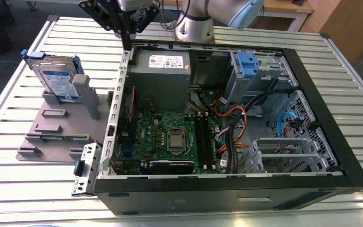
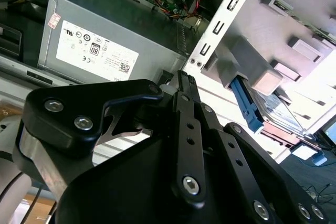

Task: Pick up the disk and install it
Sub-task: 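Reach for the disk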

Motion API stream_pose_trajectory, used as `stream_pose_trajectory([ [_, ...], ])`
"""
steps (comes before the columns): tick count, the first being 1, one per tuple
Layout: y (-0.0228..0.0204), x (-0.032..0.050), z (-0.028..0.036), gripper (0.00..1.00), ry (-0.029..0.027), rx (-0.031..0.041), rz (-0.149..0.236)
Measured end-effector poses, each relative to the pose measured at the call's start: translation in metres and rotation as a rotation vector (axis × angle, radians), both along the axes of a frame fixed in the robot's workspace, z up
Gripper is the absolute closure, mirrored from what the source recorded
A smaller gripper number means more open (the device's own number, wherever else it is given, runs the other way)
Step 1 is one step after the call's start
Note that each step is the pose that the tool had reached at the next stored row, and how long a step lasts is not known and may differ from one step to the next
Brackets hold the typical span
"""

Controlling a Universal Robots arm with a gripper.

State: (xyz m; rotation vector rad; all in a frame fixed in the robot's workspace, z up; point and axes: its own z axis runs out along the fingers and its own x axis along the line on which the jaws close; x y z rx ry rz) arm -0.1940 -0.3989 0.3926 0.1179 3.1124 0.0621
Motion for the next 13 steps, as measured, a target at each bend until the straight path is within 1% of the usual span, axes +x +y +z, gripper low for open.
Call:
stream_pose_trajectory([
  [13,0.0,-0.0037,-0.0001,0.89,-0.0001,0.0001,0.0],
])
